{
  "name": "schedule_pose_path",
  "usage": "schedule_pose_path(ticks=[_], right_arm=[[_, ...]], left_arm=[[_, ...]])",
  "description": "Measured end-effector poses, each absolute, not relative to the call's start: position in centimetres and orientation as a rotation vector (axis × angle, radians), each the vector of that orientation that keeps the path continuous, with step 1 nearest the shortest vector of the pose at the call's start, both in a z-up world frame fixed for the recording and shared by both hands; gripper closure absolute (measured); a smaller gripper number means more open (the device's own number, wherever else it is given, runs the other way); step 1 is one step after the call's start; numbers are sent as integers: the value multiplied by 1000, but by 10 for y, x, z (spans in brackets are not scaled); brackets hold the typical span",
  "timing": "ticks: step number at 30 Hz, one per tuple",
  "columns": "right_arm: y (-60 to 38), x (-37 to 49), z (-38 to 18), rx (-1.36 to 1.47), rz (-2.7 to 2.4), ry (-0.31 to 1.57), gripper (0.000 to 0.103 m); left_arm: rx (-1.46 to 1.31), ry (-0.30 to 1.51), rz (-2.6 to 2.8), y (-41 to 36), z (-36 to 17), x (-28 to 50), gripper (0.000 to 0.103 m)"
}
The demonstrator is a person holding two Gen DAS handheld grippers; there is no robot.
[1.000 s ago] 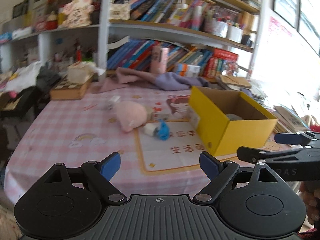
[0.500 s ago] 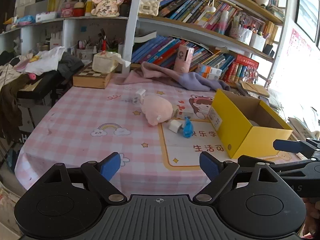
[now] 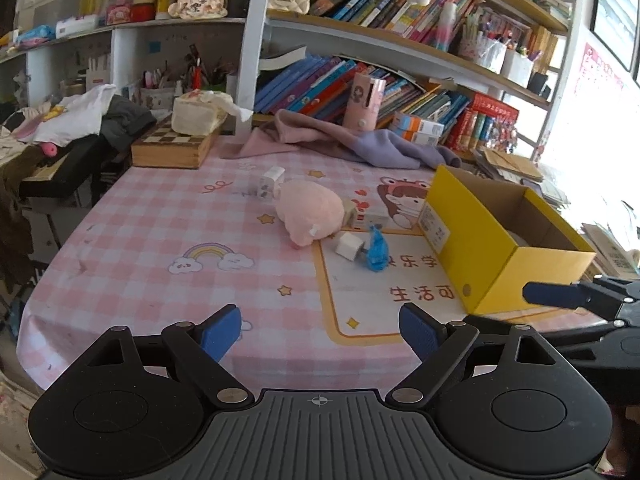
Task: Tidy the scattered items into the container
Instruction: 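Grasp the blue item with the right tool while the left tool grasps the pink pig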
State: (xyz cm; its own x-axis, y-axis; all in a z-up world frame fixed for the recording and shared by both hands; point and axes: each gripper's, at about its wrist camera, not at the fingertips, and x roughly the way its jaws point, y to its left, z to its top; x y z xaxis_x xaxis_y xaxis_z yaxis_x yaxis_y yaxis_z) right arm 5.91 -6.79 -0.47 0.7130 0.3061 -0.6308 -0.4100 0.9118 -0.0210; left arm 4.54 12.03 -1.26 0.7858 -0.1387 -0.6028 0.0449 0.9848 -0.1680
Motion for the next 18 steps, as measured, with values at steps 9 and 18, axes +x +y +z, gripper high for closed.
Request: schedule_pose_path(ticks=[9, 18], right_arm=[[-50, 88, -19, -216, 452, 707, 33], [-44, 139, -25, -265, 457, 728, 41]], left_arm=[[-163, 691, -57, 129, -23, 66, 14], [-158, 707, -72, 125, -27, 127, 14]])
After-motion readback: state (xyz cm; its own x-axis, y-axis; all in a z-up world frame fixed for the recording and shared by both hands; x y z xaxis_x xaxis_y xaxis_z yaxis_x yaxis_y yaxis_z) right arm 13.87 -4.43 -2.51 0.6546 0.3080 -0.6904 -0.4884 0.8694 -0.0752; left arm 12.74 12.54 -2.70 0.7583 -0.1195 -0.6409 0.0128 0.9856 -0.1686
